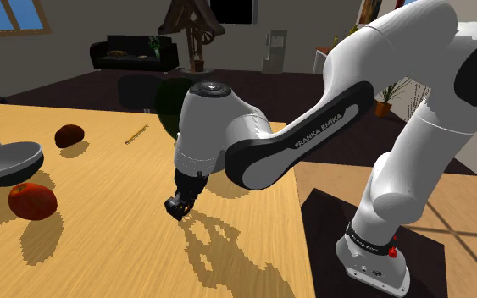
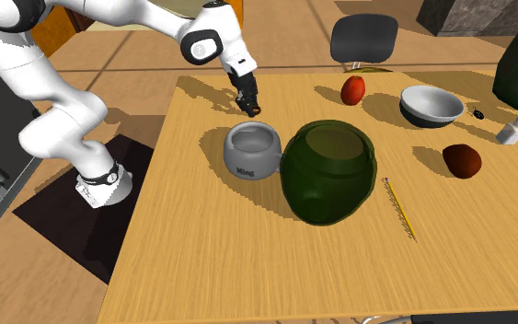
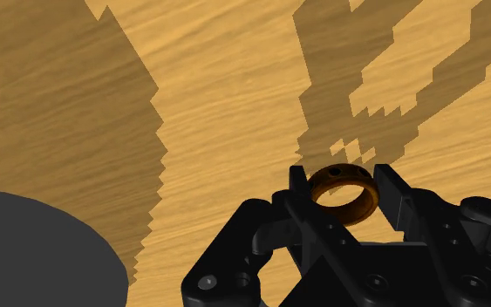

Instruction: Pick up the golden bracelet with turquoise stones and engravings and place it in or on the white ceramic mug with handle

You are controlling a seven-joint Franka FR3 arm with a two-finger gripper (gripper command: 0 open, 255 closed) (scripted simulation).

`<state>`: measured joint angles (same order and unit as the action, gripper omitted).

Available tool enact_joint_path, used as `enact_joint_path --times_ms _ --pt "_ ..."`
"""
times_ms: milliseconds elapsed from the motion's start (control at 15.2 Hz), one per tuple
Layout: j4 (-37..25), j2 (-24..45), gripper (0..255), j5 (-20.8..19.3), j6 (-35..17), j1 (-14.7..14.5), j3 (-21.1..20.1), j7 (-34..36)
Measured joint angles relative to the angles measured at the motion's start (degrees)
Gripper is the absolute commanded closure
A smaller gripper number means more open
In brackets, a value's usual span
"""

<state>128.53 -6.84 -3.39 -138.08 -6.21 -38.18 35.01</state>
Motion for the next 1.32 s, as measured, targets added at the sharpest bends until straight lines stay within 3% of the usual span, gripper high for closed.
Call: enact_joint_path --times_ms 330,1320 --pt "-0.2 -0.2 255 0.2 0.3 0.0 0.1 -0.2" --pt "-7.9 -4.4 255 3.9 11.4 -0.6 1.7 -3.6"
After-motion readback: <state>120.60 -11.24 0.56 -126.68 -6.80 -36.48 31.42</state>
